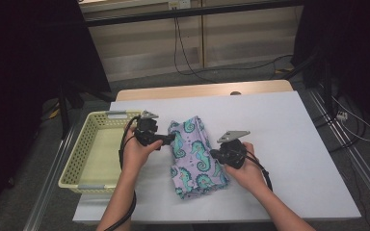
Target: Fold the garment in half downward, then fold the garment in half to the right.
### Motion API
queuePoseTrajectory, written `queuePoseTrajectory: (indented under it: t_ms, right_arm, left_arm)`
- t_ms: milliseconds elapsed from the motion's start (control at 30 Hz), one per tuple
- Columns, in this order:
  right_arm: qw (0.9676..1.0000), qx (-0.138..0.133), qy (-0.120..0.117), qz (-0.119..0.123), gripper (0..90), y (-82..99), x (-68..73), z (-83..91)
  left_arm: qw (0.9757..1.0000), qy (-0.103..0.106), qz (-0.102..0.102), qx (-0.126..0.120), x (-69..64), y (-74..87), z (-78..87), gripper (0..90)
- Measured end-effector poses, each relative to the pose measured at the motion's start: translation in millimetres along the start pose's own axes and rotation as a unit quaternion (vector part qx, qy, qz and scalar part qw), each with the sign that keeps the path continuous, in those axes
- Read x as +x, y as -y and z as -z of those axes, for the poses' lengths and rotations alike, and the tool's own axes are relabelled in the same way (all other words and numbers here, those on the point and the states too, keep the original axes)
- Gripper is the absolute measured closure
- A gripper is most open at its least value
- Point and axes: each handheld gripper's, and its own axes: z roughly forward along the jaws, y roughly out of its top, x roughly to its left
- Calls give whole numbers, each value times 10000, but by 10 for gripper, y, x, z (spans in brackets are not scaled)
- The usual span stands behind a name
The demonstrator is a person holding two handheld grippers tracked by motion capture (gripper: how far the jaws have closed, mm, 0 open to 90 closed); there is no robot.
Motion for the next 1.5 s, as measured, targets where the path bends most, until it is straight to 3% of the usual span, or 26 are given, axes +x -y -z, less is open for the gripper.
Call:
queuePoseTrajectory:
  t_ms: [100, 267, 500, 667, 933, 1100, 1500]
  right_arm:
    - [10000, 23, -42, -72, 900, 26, -22, -8]
    - [9997, 162, 73, 140, 900, 55, -23, -34]
    - [9999, 69, 89, 86, 855, 72, -41, -15]
    - [9999, -122, 24, 92, 681, 67, -33, 45]
    - [9992, -308, -114, -222, 408, 152, -85, 159]
    - [9993, -329, -111, -138, 280, 186, -62, 206]
    - [9992, -362, -158, -5, 205, 336, 22, 349]
  left_arm:
    - [10000, 1, 11, 36, -1, 6, -9, 167]
    - [10000, -14, 4, 48, 0, 22, 0, 165]
    - [10000, 5, 11, 61, 7, 30, -1, 164]
    - [10000, 14, 27, 74, 22, 35, 17, 160]
    - [10000, 24, 11, 48, 3, 24, 19, 157]
    - [9999, 2, -9, 105, 16, 49, 7, 155]
    - [9999, -9, 12, 104, 5, 62, 23, 146]
